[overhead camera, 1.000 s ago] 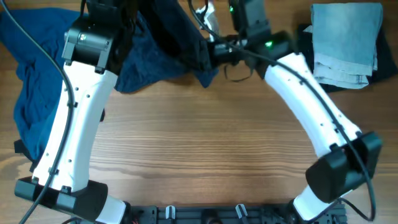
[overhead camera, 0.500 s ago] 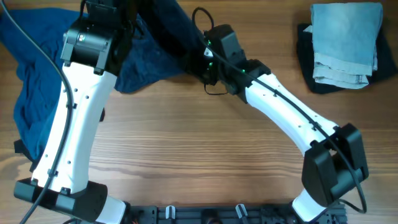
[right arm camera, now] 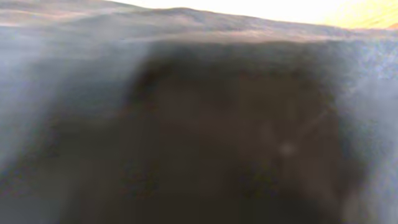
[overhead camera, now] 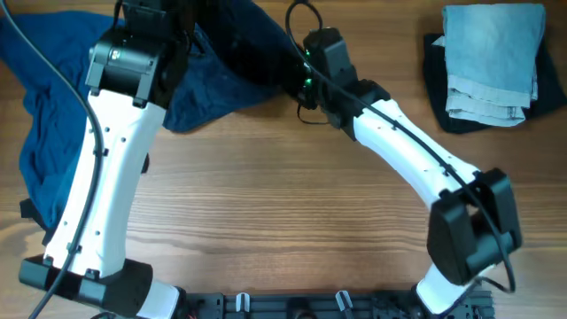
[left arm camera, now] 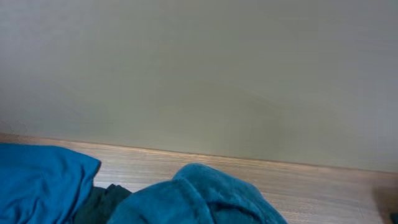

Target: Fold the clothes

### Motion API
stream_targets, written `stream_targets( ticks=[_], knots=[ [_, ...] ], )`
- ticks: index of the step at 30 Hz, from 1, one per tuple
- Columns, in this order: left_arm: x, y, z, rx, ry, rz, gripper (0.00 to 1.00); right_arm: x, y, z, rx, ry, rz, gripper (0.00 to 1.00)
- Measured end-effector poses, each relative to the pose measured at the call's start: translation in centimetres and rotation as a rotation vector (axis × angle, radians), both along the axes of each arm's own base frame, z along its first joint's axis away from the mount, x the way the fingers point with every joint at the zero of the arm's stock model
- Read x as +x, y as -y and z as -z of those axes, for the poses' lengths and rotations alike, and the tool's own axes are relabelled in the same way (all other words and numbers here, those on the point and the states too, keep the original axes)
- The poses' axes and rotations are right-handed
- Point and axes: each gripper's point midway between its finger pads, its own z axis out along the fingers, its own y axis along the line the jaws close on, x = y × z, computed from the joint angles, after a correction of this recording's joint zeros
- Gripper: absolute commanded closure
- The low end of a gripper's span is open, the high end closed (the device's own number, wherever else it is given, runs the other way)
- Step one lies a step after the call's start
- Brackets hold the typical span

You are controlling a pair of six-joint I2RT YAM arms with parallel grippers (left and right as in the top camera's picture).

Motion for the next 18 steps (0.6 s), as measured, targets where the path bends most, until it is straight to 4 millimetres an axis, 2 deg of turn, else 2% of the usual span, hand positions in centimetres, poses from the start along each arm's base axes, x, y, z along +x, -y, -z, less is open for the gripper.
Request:
stream_targets(
  ticks=[6, 8, 9, 11, 12, 16, 18],
  knots=[
    [-0.6, -0.1, -0.2, 0.002, -0.005, 0.001, 0.96, 0.5, -0.7, 4.1, -0.016, -0.06, -0.017, 0.34],
    [-0.6, -0.1, -0.2, 0.002, -0.005, 0.001, 0.96, 0.3, -1.1, 5.0, -0.009, -0.08, -0.035, 0.42],
    [-0.6, -0.1, -0.2, 0.002, -0.005, 0.001, 0.96, 0.1, -1.3, 5.4, -0.005, -0.089, -0.046, 0.49],
    [-0.6, -0.1, -0.2, 0.002, -0.005, 0.001, 0.96, -0.2, -1.7, 5.5, -0.002, -0.089, -0.079, 0.88],
    [-0.6, -0.1, -0.2, 0.002, -0.006, 0.001, 0.96, -0.3, -1.9, 5.4, -0.002, -0.082, -0.097, 0.96],
    [-0.6, -0.2, 0.0, 0.004, -0.013, 0.001, 0.96, -1.1, -3.0, 4.9, -0.008, -0.025, -0.227, 0.95],
    [-0.6, -0.2, 0.0, 0.005, -0.014, 0.001, 0.96, -1.9, -2.9, 5.1, -0.036, -0.02, -0.296, 0.96]
  ],
)
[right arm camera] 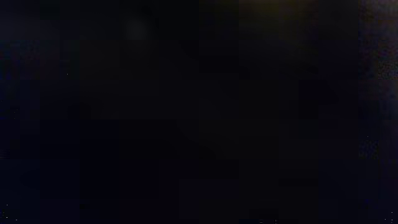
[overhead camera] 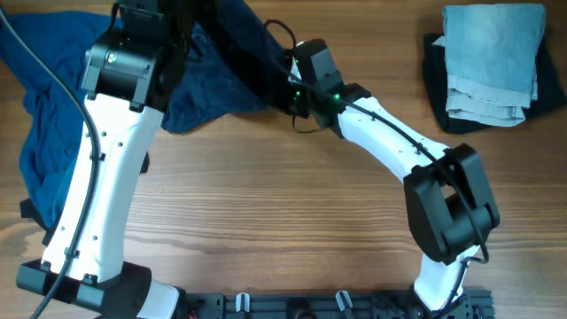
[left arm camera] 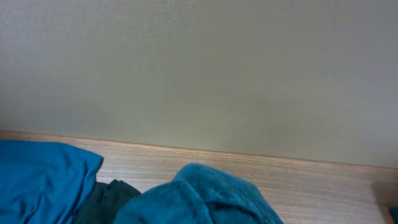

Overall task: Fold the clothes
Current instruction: 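Stretch the shorts waistband between both grippers, lifting it off the table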

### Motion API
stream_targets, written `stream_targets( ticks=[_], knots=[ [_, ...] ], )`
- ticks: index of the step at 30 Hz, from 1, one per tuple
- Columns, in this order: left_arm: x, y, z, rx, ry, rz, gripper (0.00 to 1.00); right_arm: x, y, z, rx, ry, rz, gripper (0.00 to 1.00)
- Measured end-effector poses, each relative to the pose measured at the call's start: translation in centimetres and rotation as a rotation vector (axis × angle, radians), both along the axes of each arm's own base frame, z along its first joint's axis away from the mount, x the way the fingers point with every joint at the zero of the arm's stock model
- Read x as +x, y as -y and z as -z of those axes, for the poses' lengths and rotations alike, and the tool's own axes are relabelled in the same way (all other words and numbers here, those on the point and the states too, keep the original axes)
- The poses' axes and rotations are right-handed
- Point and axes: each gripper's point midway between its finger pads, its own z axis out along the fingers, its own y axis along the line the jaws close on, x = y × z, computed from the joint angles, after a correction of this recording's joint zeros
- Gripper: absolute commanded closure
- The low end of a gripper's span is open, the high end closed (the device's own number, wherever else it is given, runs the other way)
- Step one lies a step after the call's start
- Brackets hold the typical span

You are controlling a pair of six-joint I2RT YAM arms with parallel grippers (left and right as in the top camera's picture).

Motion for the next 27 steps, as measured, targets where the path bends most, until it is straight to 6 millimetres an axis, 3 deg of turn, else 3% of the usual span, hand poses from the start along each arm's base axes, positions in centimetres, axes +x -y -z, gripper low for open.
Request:
stream_targets(
  ticks=[2, 4, 8, 11, 14, 17, 20, 24, 27],
  knots=[
    [0.0, -0.3, 0.1, 0.001, -0.005, -0.005, 0.96, -1.2, 1.9, -0.2, -0.051, -0.032, -0.03, 0.96],
    [0.1, -1.3, 0.3, 0.002, -0.012, -0.024, 0.96, -2.2, 5.1, -2.5, -0.089, -0.044, -0.019, 0.96],
    [-0.3, -4.1, 1.6, 0.002, -0.079, -0.074, 0.96, -3.9, 12.3, -11.7, -0.105, 0.104, 0.046, 0.96],
    [-2.2, -4.7, 4.5, -0.049, -0.217, -0.083, 0.96, -7.5, 17.0, -19.2, -0.104, 0.242, 0.095, 0.96],
    [-4.8, -3.4, 6.8, -0.103, -0.36, -0.008, 0.96, -9.6, 18.5, -23.6, -0.109, 0.362, 0.109, 0.96],
    [-8.7, -2.1, 7.4, -0.181, -0.474, 0.088, 0.96, -11.2, 19.7, -24.1, -0.145, 0.369, 0.12, 0.96],
    [-12.7, -1.6, 6.0, -0.235, -0.5, 0.148, 0.95, -12.2, 20.2, -22.2, -0.191, 0.291, 0.105, 0.96],
    [-15.9, -1.5, 5.0, -0.255, -0.517, 0.177, 0.96, -13.0, 20.4, -20.8, -0.224, 0.236, 0.077, 0.96],
    [-16.5, -1.2, 5.8, -0.266, -0.565, 0.189, 0.96, -13.0, 20.4, -20.9, -0.231, 0.244, 0.067, 0.96]
  ],
)
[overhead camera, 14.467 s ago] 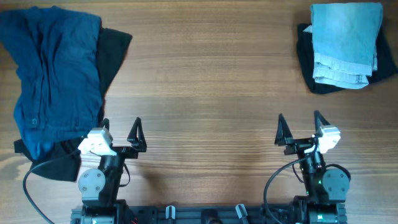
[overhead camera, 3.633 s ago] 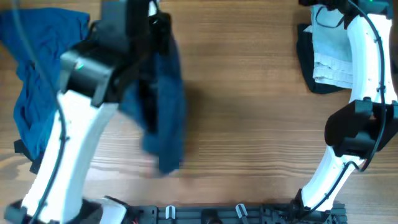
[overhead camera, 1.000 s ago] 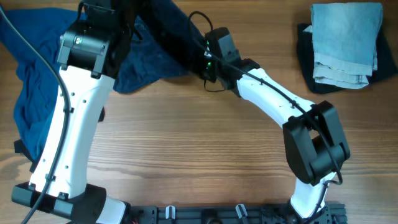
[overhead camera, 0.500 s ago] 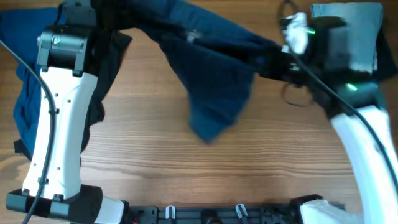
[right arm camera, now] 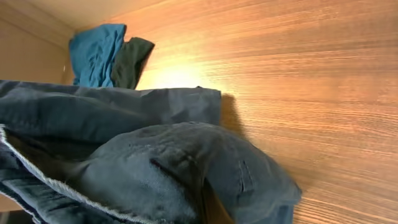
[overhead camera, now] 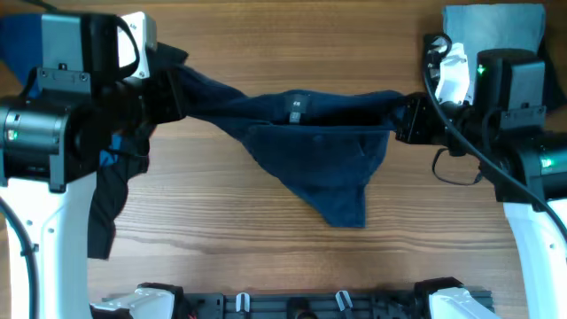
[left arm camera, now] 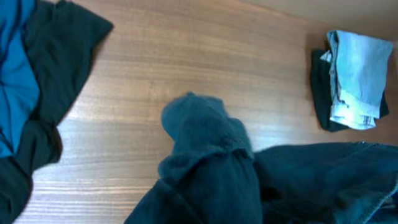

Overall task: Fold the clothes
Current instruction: 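Stretch the shorts waistband between both grippers, lifting it off the table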

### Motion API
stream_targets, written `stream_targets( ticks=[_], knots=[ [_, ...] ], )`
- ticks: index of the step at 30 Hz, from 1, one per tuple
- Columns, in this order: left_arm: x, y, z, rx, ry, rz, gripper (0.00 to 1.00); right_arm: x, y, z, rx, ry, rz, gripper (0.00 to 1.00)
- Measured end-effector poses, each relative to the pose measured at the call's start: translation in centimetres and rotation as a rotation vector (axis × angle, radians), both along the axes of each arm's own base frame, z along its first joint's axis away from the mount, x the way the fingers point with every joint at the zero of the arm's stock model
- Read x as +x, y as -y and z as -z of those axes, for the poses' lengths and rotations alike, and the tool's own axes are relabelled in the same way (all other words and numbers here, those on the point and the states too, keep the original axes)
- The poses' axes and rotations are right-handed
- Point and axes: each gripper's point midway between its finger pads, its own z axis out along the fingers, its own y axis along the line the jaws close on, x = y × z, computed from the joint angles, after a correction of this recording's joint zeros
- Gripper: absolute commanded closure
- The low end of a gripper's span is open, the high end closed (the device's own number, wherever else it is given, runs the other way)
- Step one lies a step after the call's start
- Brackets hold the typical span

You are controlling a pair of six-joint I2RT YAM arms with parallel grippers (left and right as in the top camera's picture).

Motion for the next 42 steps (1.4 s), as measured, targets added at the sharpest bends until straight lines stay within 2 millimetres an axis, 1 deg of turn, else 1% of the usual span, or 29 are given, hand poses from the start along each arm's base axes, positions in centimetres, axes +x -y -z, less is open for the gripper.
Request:
stream_targets(
  ticks=[1, 3, 4, 5, 6, 7, 8, 10, 11, 13, 16, 17, 18, 20, 21, 23, 25, 26, 27, 28, 29, 30, 31, 32, 34, 37, 40, 41, 42],
  knots=[
    [0.1, 0.1, 0.1, -0.003, -0.006, 0.003, 0.96, 0.1, 0.0, -0.2, -0.006, 0.012, -0.005, 0.96],
    [1.0, 0.9, 0.3, -0.018, -0.001, 0.025, 0.96, 1.4, 0.4, -2.5, -0.033, 0.116, 0.001, 0.96],
    [1.7, 1.3, 0.1, -0.025, 0.02, 0.034, 0.96, 2.0, 0.7, -3.9, -0.049, 0.167, 0.017, 0.96],
    [2.9, 1.9, -0.5, -0.037, 0.064, 0.047, 0.96, 2.8, 1.2, -6.0, -0.067, 0.242, 0.04, 0.96],
    [3.5, 2.0, -0.7, -0.042, 0.085, 0.048, 0.96, 3.2, 1.5, -7.7, -0.079, 0.299, 0.06, 0.96],
    [5.5, 2.6, -2.4, -0.061, 0.187, 0.055, 0.96, 3.7, 2.0, -9.6, -0.089, 0.358, 0.084, 0.96],
    [6.4, 2.8, -3.6, -0.072, 0.247, 0.058, 0.96, 3.8, 2.3, -10.9, -0.097, 0.395, 0.101, 0.96],
    [7.2, 2.8, -6.3, -0.085, 0.365, 0.054, 0.96, 3.7, 2.8, -12.5, -0.111, 0.434, 0.128, 0.96],
    [6.8, 2.6, -7.2, -0.081, 0.398, 0.045, 0.96, 3.5, 3.1, -12.8, -0.118, 0.439, 0.137, 0.96],
    [4.9, 1.1, -8.7, -0.047, 0.437, -0.016, 0.96, 3.1, 3.1, -12.7, -0.129, 0.425, 0.134, 0.96],
    [-1.3, -1.4, -10.5, -0.022, 0.455, -0.112, 0.93, 1.7, 2.0, -10.8, -0.128, 0.338, 0.067, 0.96],
    [-2.5, -1.7, -10.4, -0.022, 0.44, -0.123, 0.91, 1.2, 1.6, -10.1, -0.125, 0.306, 0.043, 0.96],
    [-3.8, -2.2, -9.7, -0.017, 0.406, -0.139, 0.9, 0.8, 1.4, -9.6, -0.124, 0.278, 0.03, 0.96],
    [-4.9, -2.7, -8.6, -0.003, 0.355, -0.16, 0.9, 0.1, 1.4, -8.6, -0.129, 0.228, 0.017, 0.96],
    [-5.2, -2.9, -7.7, 0.008, 0.311, -0.169, 0.92, -0.2, 1.5, -8.2, -0.134, 0.21, 0.016, 0.96],
    [-5.0, -2.9, -6.9, 0.014, 0.274, -0.173, 0.96, -0.6, 1.8, -7.6, -0.143, 0.18, 0.017, 0.96],
    [-4.7, -2.8, -6.5, 0.015, 0.259, -0.171, 0.96, -1.2, 1.9, -7.4, -0.148, 0.156, 0.015, 0.96],
    [-4.7, -2.8, -6.5, 0.01, 0.259, -0.17, 0.95, -2.0, 2.0, -7.5, -0.154, 0.139, 0.011, 0.96],
    [-4.7, -2.7, -6.6, 0.005, 0.263, -0.166, 0.89, -2.4, 2.1, -8.2, -0.155, 0.152, 0.012, 0.96],
    [-4.7, -2.6, -6.8, -0.001, 0.268, -0.162, 0.87, -2.8, 2.2, -8.7, -0.157, 0.16, 0.011, 0.96],
    [-4.8, -2.5, -6.8, -0.004, 0.27, -0.156, 0.82, -3.1, 2.3, -9.2, -0.156, 0.171, 0.014, 0.96],
    [-5.0, -2.5, -6.9, -0.009, 0.273, -0.153, 0.76, -3.3, 2.5, -9.8, -0.157, 0.186, 0.02, 0.96],
    [-5.2, -2.4, -7.1, -0.011, 0.281, -0.15, 0.8, -3.4, 2.6, -10.1, -0.158, 0.199, 0.024, 0.96],
    [-5.4, -2.5, -7.4, -0.016, 0.292, -0.152, 0.96, -3.5, 2.7, -10.3, -0.162, 0.203, 0.028, 0.96],
    [-5.5, -2.6, -7.7, -0.016, 0.306, -0.154, 0.96, -3.6, 2.9, -10.2, -0.169, 0.2, 0.032, 0.96],
    [-5.1, -2.7, -7.5, -0.036, 0.292, -0.184, 0.96, -3.3, 2.8, -9.9, -0.172, 0.187, 0.03, 0.96],
    [-3.1, -2.6, -6.1, -0.034, 0.234, -0.228, 0.96, -3.1, 2.9, -9.5, -0.178, 0.172, 0.033, 0.96],
    [-2.0, -2.5, -5.2, -0.032, 0.2, -0.244, 0.91, -3.0, 3.0, -9.4, -0.182, 0.167, 0.036, 0.96],
    [-1.2, -2.4, -4.5, -0.029, 0.177, -0.252, 0.76, -2.9, 3.0, -9.3, -0.184, 0.166, 0.038, 0.96]
  ],
)
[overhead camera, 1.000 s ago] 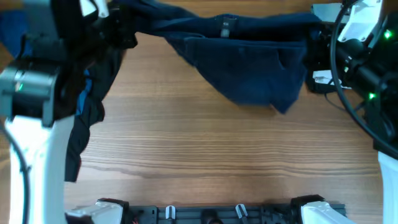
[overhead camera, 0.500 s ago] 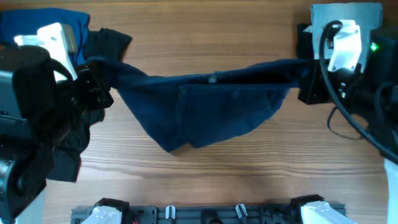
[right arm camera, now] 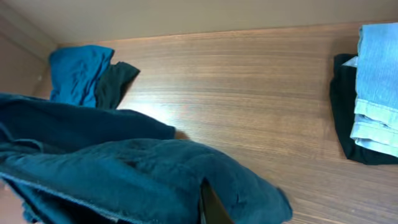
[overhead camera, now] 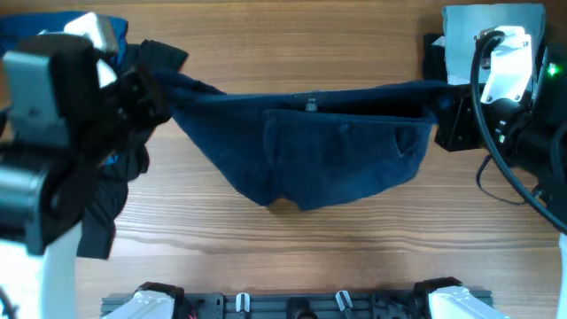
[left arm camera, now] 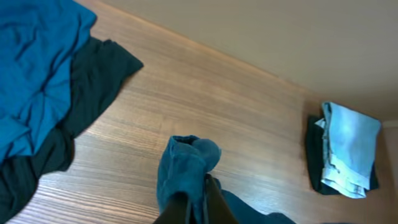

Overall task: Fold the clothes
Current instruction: 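Stretch the shorts waistband between both grippers, lifting it off the table, then lay the shorts flat on the table center and open both grippers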

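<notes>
A dark blue pair of shorts (overhead camera: 323, 146) hangs stretched by its waistband between both arms above the table. My left gripper (overhead camera: 168, 89) is shut on its left end, the cloth bunched round the fingers (left arm camera: 199, 199). My right gripper (overhead camera: 440, 111) is shut on the right end of the shorts (right arm camera: 143, 180), one dark finger (right arm camera: 210, 205) showing through the fabric. The lower edge of the shorts sags toward the wood.
A pile of bright blue cloth (left arm camera: 37, 68) and a black garment (left arm camera: 93, 93) lies at the table's left. Folded light blue jeans (overhead camera: 461, 35) sit on a folded black item (right arm camera: 348, 124) at the back right. Bare wooden tabletop (overhead camera: 292, 248) lies under the shorts.
Both grippers stand further apart and the shorts are pulled out wider and flatter, the waistband nearly straight. The hanging point of cloth has spread into a broad panel.
Both arms were reaching into the dark blue heap at the back left, with the right wrist view buried in cloth. Then the shorts hung between the two shut grippers over the table's middle. Now they are stretched wide across it.
</notes>
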### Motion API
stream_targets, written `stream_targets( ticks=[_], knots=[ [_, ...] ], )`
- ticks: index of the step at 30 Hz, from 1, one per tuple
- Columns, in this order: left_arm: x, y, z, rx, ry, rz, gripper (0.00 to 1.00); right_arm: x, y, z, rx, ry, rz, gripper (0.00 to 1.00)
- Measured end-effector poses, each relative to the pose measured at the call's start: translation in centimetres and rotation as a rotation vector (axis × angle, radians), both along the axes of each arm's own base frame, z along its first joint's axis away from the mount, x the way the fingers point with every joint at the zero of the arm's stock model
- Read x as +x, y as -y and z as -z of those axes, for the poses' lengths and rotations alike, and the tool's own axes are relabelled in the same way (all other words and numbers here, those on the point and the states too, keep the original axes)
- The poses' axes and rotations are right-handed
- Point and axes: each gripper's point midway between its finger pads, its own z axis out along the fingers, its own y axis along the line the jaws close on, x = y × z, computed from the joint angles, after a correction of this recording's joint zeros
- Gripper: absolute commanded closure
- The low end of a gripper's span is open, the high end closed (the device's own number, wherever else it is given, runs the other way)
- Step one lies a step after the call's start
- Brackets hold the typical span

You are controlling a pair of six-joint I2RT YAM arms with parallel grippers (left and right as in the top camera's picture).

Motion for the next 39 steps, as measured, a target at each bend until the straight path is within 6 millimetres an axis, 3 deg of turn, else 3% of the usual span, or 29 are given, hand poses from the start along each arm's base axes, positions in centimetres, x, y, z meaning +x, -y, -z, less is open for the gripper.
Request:
stream_targets(
  ticks=[1, 2, 8, 10, 11, 12, 13, 19, 31, 36, 39],
  knots=[
    [0.7, 0.1, 0.5, 0.001, -0.016, -0.001, 0.78, 0.0, 0.0, 0.0, -0.001, 0.001, 0.002, 0.96],
    [1.5, 0.3, 0.9, -0.002, -0.025, -0.007, 0.96, 0.1, 0.1, 0.0, -0.003, 0.002, 0.006, 0.96],
    [4.0, -0.1, 2.6, -0.017, -0.067, -0.096, 0.96, 1.2, 0.0, 0.6, -0.01, -0.018, 0.004, 0.96],
    [4.2, -0.8, 2.4, -0.031, -0.058, -0.163, 0.72, 2.0, -0.2, 1.4, -0.012, -0.044, -0.002, 0.96],
    [4.4, -1.1, 2.2, -0.039, -0.047, -0.196, 0.66, 2.4, -0.3, 1.7, -0.012, -0.056, -0.003, 0.96],
    [4.7, -1.4, 1.9, -0.043, -0.03, -0.225, 0.94, 3.1, -0.4, 2.2, -0.014, -0.07, -0.003, 0.96],
    [4.9, -1.7, 1.6, -0.045, -0.012, -0.245, 0.96, 3.7, -0.5, 2.5, -0.015, -0.077, -0.004, 0.96],
    [5.2, -3.5, 0.9, -0.139, 0.037, -0.462, 0.96, 4.5, -1.3, 2.3, 0.001, -0.057, -0.038, 0.96],
    [5.3, -4.3, 0.7, -0.419, 0.073, -0.73, 0.96, 5.0, -1.7, 1.6, 0.02, -0.023, -0.051, 0.96],
    [3.8, -4.5, -1.4, -0.486, 0.136, -0.736, 0.96, 4.5, -1.7, 0.2, 0.037, 0.026, -0.044, 0.96],
    [-0.5, -5.0, -5.3, -0.572, 0.247, -0.69, 0.96, 2.0, -1.7, -1.9, 0.062, 0.091, -0.059, 0.96]
  ],
)
